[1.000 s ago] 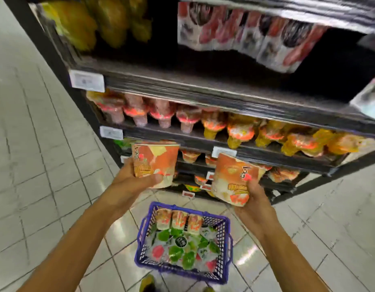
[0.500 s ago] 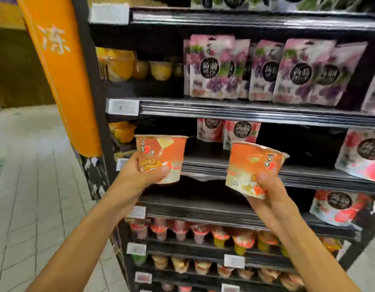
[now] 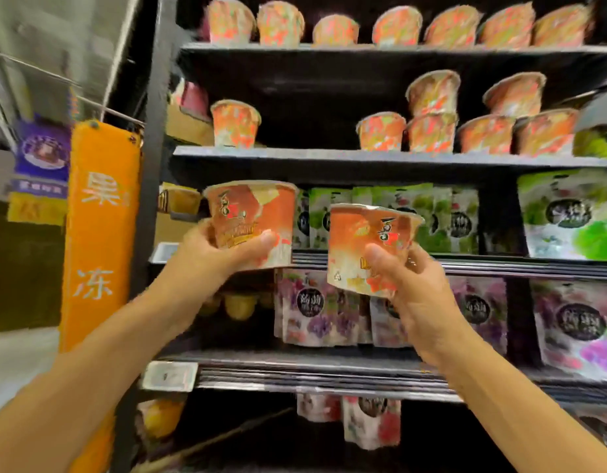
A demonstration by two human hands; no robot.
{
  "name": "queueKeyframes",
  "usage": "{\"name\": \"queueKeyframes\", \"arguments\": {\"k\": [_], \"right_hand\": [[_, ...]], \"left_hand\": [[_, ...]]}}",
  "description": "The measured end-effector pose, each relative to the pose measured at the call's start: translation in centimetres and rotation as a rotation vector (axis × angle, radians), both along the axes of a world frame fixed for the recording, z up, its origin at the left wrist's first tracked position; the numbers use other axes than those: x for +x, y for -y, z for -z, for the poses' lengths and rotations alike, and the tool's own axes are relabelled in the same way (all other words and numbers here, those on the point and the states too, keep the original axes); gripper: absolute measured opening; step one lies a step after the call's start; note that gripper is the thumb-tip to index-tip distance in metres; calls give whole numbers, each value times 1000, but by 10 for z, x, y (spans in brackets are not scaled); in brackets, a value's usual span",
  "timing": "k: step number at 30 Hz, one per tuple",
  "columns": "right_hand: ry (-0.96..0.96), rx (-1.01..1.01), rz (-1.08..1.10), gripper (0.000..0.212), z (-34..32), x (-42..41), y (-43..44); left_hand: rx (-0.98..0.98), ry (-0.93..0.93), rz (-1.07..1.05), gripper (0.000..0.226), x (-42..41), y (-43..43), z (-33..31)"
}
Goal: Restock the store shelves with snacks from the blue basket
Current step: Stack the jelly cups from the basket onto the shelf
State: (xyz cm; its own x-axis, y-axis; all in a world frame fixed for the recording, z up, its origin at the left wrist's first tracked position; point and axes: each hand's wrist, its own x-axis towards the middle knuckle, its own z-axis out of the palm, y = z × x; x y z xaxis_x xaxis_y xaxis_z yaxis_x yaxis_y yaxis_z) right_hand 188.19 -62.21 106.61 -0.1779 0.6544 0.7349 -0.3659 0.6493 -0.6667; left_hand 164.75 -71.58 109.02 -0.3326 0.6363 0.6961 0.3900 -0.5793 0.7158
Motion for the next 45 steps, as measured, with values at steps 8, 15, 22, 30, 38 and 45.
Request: {"name": "queueKeyframes", "arguments": {"k": [8, 15, 22, 30, 38, 45], "right_hand": [[-41, 84, 142, 84, -95, -23, -4], [-173, 27, 300, 65, -197, -44, -37], [-92, -17, 423, 87, -245, -73, -88], [-57, 43, 592, 82, -259, -97, -110], [-13, 15, 630, 78, -266, -97, -114], [108, 43, 756, 75, -268, -100, -116]], "left_hand": [[87, -78, -71, 75, -8, -26, -111], [154, -102, -197, 55, -20, -72, -185], [83, -74, -327, 92, -22, -116, -222], [72, -108, -412, 97, -28, -139, -232], [80, -132, -422, 87, -24, -142, -243], [60, -184, -535, 82, -30, -148, -241]]}}
